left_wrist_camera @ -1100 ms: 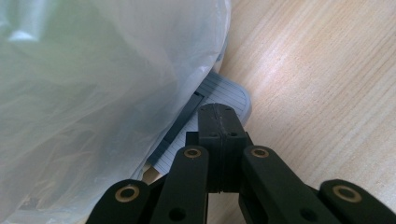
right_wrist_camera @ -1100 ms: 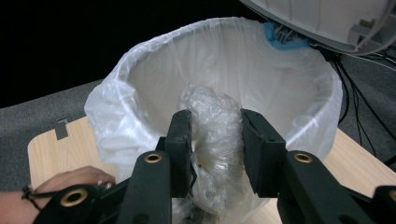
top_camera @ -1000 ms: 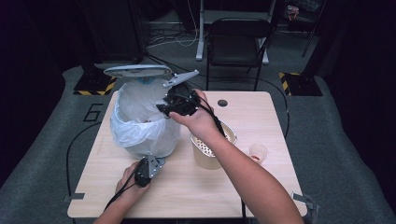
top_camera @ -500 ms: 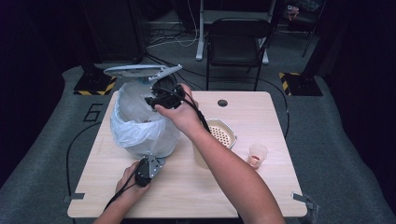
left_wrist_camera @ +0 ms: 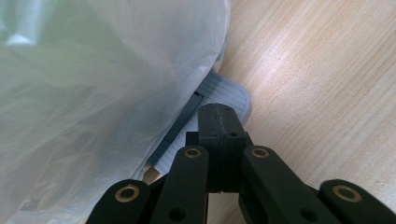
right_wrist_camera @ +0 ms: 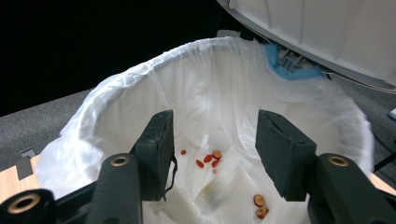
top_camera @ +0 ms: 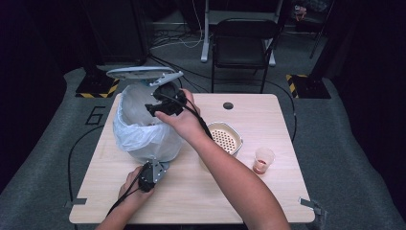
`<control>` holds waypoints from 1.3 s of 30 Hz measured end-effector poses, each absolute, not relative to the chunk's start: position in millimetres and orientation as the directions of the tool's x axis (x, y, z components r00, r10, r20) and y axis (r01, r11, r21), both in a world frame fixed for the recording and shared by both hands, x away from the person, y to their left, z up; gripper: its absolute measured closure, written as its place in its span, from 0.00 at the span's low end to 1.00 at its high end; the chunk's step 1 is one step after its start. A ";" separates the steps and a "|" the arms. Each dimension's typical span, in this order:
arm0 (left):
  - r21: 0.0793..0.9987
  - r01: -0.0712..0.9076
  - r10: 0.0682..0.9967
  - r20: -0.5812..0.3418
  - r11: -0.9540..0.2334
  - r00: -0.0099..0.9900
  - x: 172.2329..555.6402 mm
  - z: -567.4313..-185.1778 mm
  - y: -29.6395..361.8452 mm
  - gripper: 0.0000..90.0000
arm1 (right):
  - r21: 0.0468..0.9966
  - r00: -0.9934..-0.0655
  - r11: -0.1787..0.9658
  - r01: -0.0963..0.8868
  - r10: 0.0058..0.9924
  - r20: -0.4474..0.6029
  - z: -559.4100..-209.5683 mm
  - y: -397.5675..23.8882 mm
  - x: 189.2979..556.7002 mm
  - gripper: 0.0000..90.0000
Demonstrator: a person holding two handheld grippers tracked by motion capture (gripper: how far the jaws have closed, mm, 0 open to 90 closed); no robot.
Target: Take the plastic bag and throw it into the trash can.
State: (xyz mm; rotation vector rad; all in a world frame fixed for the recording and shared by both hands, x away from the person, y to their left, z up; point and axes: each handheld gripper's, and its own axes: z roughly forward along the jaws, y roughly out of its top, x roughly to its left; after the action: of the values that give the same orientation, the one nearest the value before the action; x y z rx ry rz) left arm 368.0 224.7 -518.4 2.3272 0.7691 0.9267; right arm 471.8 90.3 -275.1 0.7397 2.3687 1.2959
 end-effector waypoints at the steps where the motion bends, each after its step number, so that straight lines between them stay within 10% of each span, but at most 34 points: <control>1: 0.635 0.310 0.662 0.441 -0.707 0.606 368.0 -518.3 224.7 1.00 | 0.850 -0.809 0.451 0.273 0.586 -0.051 -274.1 85.9 469.1 0.54; 39: 0.637 0.301 0.659 0.452 -0.710 0.601 367.3 -519.8 223.8 1.00 | 0.805 -0.621 0.391 0.446 0.783 -0.037 -354.4 -97.7 462.5 0.66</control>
State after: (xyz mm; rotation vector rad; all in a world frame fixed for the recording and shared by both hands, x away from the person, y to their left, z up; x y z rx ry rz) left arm 367.3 223.8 -519.8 2.3231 0.7597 0.9436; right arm 462.5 -97.7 -354.4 1.0585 2.2417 1.1095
